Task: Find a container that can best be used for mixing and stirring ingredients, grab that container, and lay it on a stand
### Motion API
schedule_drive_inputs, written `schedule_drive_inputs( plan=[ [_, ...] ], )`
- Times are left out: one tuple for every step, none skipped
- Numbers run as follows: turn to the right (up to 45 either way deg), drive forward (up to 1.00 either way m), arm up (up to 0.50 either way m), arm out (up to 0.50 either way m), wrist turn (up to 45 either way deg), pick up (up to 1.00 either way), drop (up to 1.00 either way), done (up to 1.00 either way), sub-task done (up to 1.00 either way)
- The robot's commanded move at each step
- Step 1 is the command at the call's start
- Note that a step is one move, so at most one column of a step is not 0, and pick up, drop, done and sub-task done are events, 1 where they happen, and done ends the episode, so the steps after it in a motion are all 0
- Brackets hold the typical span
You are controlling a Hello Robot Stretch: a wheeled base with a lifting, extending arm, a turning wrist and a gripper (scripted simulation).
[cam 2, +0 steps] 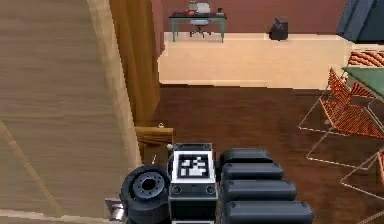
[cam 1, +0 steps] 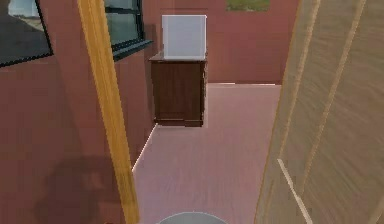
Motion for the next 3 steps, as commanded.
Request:
schedule_drive_inputs(
  plan=[
    [0.0, 0.6, 0.0, 0.0, 0.0, 0.0, 0.0, 0.0, 0.0],
    [6.0, 0.0, 0.0, 0.0, 0.0, 0.0, 0.0, 0.0, 0.0],
    [0.0, 0.75, 0.0, 0.0, 0.0, 0.0, 0.0, 0.0, 0.0]
  ],
)
